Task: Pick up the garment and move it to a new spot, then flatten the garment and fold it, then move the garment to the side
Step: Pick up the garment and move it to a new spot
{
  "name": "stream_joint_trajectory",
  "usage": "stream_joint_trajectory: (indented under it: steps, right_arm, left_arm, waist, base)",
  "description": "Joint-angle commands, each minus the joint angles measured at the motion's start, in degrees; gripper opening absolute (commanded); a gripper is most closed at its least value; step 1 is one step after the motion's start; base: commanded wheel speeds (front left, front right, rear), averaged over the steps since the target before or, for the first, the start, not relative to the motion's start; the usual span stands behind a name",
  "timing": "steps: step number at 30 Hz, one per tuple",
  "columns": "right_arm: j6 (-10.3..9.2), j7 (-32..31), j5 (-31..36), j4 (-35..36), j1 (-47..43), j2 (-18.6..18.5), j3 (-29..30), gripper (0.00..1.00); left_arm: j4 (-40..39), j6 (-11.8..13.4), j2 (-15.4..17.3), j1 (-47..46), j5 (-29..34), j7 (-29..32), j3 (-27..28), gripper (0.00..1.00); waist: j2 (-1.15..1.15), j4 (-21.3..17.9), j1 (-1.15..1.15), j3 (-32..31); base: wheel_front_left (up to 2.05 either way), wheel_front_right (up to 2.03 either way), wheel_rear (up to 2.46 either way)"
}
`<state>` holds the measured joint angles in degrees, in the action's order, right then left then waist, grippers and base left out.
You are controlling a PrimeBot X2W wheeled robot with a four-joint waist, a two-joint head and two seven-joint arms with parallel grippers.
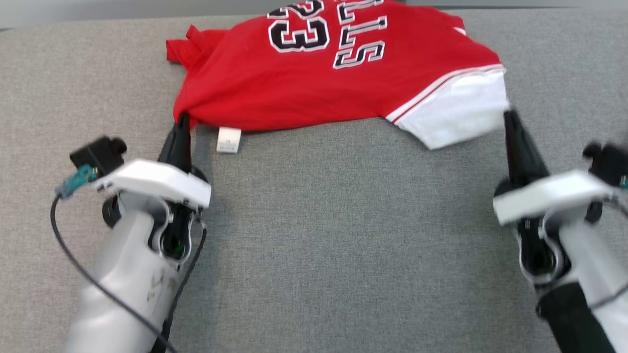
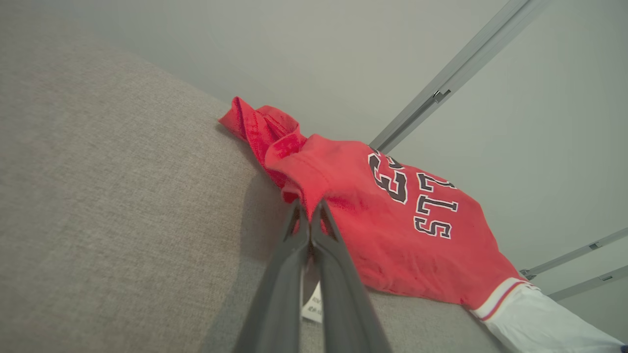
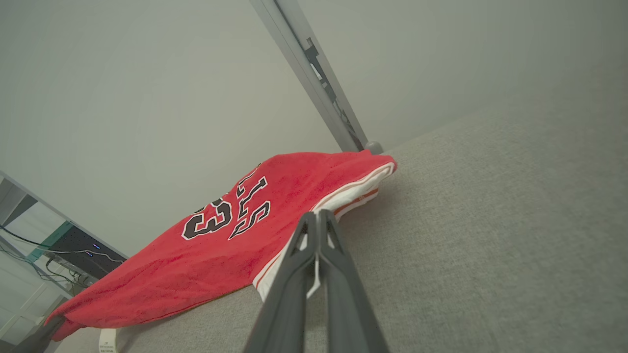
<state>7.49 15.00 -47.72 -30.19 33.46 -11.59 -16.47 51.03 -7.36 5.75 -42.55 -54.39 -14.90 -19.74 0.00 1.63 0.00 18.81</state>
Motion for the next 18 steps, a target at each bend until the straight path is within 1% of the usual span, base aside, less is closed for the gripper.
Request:
stream_joint_trajectory:
  steps: [1, 3, 6, 10, 13, 16, 18]
  right_arm:
    - [0.02, 0.23, -1.15, 1.72, -3.36, -0.83, 0.3, 0.0]
    - [0.02, 0.24, -2.29, 4.06, -8.52, -1.24, -0.33, 0.0]
    - [0.02, 0.23, -4.34, 7.7, -15.66, -1.91, -0.16, 0.0]
    - [0.02, 0.23, -4.97, 12.57, -23.95, -3.35, 0.49, 0.0]
    - [0.02, -0.77, -5.16, 16.06, -29.78, -3.73, 1.75, 0.0]
    - [0.02, -2.81, -4.63, 19.59, -36.23, -3.25, 3.65, 0.0]
    - [0.02, -4.63, -4.0, 21.71, -40.64, -2.44, 5.3, 0.0]
  left_arm:
    - [-2.14, -0.21, 1.09, 2.19, -0.69, -0.32, -0.02, 0.0]
    - [-5.36, -0.16, 2.37, 6.45, -1.05, -0.33, 0.43, 0.0]
    - [-9.72, -0.15, 4.57, 12.3, -0.28, -0.3, -0.56, 0.0]
    - [-15.12, -0.16, 8.43, 19.25, -0.82, -0.31, -1.11, 0.0]
    - [-18.25, 0.06, 11.47, 23.95, -1.01, 0.46, -1.15, 0.0]
    - [-22.33, 1.84, 13.3, 28.83, -1.17, 1.07, -0.86, 0.0]
    - [-25.29, 3.91, 14.76, 32.79, -1.28, 1.41, -0.45, 0.0]
  waist:
    - [0.0, 0.1, 0.0, -0.81]
    - [0.0, 0.05, 0.0, -1.75]
    - [0.0, -0.02, 0.0, -3.57]
    - [0.0, -0.24, 0.0, -6.45]
    - [0.0, -0.31, 0.0, -8.65]
    - [0.0, -0.38, 0.0, -11.09]
    - [0.0, -0.72, 0.0, -12.97]
  base:
    - [0.0, 0.0, 0.0]
    - [0.0, 0.0, 0.0]
    - [0.0, 0.0, 0.0]
    - [0.0, 0.0, 0.0]
    - [0.0, 0.0, 0.0]
    - [0.0, 0.0, 0.0]
    - [0.0, 0.0, 0.0]
